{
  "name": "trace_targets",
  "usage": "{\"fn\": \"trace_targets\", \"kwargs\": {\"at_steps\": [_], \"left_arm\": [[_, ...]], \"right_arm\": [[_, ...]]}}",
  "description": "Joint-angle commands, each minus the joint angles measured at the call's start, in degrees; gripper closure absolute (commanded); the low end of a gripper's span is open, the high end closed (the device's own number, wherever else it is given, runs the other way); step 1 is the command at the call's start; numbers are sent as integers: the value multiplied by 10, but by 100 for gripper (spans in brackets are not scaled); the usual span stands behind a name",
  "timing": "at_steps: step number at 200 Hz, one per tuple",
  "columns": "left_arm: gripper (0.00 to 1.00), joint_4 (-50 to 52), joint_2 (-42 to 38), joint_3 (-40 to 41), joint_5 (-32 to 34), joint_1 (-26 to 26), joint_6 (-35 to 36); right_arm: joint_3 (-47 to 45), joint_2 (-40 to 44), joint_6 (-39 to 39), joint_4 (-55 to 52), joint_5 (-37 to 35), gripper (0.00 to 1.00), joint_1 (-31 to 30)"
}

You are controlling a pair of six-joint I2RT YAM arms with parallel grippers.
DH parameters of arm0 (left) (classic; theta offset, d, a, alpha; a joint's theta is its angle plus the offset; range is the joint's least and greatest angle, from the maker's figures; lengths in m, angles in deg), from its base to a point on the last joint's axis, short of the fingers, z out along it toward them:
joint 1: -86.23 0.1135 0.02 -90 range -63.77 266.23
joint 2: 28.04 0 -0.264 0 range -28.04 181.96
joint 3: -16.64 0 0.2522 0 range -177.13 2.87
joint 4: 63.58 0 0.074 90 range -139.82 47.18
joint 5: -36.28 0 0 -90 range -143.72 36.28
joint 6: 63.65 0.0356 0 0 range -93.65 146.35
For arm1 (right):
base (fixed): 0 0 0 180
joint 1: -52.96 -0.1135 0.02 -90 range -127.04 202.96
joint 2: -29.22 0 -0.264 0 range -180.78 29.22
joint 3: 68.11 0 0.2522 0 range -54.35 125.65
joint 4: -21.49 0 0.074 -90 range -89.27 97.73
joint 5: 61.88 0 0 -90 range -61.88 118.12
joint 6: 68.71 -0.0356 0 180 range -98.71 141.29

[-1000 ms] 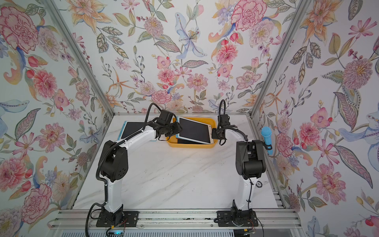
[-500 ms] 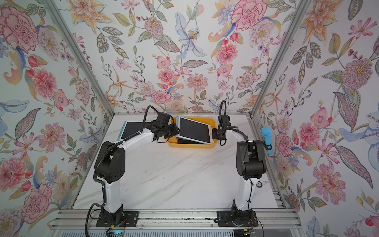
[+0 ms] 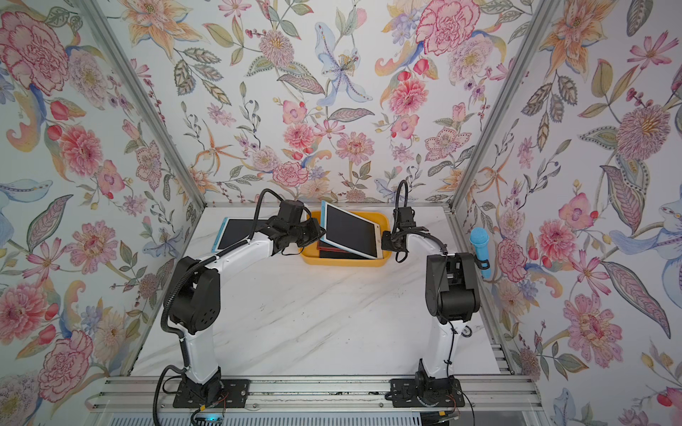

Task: Take out the writing tablet from the storage box
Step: Pick up the writing tablet from the storage box.

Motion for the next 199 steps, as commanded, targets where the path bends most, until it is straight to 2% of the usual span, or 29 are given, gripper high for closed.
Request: {"fn": "trace_targets", "kwargs": {"at_steps": [1, 59, 123, 199], "left_arm": [[100, 2, -24, 20, 6, 5, -7], [100, -25, -76, 48, 1, 8, -21], [100, -58, -179, 106, 15, 15, -41], [100, -37, -327, 194, 14, 63, -41]], "right_arm": [[-16, 14, -1, -24, 8, 100, 5], [-18, 15, 1, -25, 9, 100, 6], [-21, 14, 4, -23, 8, 100, 7], [-24, 16, 10, -23, 15, 100, 7]]}}
